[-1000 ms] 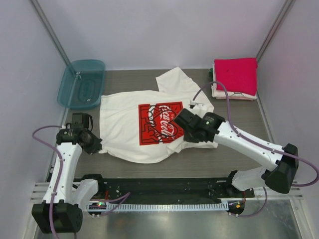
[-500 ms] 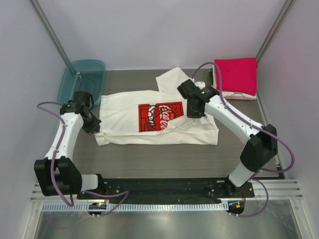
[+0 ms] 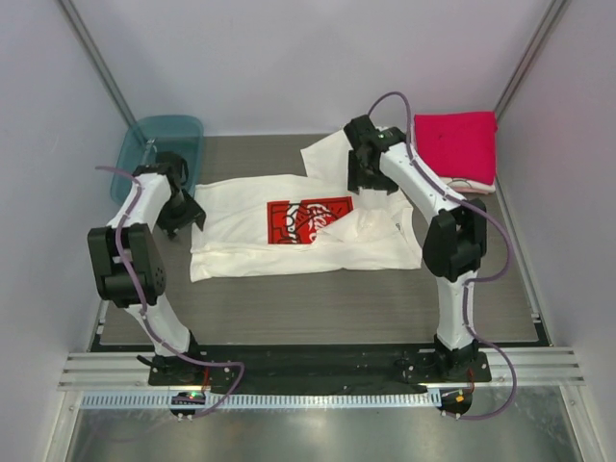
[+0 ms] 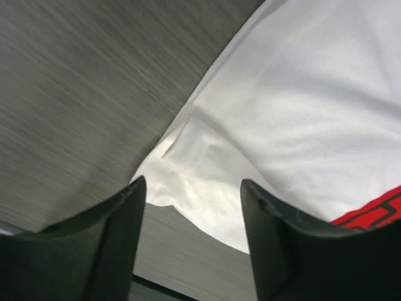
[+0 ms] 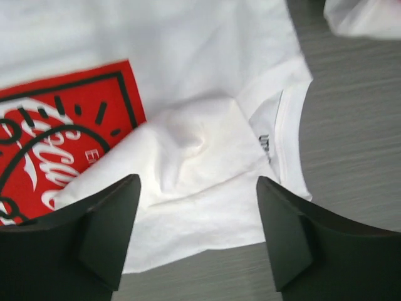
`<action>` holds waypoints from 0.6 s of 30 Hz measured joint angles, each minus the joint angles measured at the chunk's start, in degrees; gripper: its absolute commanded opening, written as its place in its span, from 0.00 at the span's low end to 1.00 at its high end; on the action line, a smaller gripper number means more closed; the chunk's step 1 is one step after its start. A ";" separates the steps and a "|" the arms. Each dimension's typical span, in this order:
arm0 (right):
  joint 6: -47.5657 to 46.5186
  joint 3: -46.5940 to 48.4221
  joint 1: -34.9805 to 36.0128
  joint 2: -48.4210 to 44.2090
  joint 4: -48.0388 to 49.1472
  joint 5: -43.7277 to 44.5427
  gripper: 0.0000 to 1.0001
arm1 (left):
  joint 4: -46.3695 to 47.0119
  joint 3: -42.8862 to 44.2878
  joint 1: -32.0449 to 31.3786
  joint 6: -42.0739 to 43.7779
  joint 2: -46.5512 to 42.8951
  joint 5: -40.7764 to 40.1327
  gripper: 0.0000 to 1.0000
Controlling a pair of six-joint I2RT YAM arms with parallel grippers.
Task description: Fold and stack the t-shirts
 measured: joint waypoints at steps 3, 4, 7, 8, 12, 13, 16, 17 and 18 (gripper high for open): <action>-1.84 9.33 -1.86 4.70 -1.88 0.92 0.85 | -0.83 4.48 0.61 0.92 0.94 -0.50 0.80; -2.16 9.88 -2.36 4.61 -1.99 1.25 0.85 | -0.70 4.50 0.74 1.16 -0.09 -0.94 0.80; -2.38 5.16 -3.26 -0.39 -1.01 0.87 0.85 | -1.25 2.12 0.90 1.38 -6.29 -1.49 0.79; -2.27 1.29 -3.26 -3.39 -0.24 -0.13 0.84 | -1.09 0.33 0.92 1.42 -9.25 -1.51 0.77; -0.72 -20.15 -2.71 -18.64 5.99 -9.44 0.82 | -1.64 -8.31 0.96 2.97 -21.94 -0.48 0.75; -0.20 -24.46 -2.54 -21.38 7.96 -12.13 0.81 | -1.81 -10.12 0.96 3.54 -24.39 -0.33 0.75; 1.01 -32.02 -2.21 -24.06 11.45 -18.36 0.80 | -2.69 -15.21 0.96 5.55 -31.21 -0.22 0.75; 1.36 -33.18 -2.08 -23.41 12.55 -19.67 0.80 | -3.06 -16.39 0.98 5.97 -33.29 -0.24 0.75; 1.68 -33.92 -2.03 -22.18 13.79 -20.76 0.80 | -3.06 -17.59 1.03 6.27 -35.45 -0.20 0.75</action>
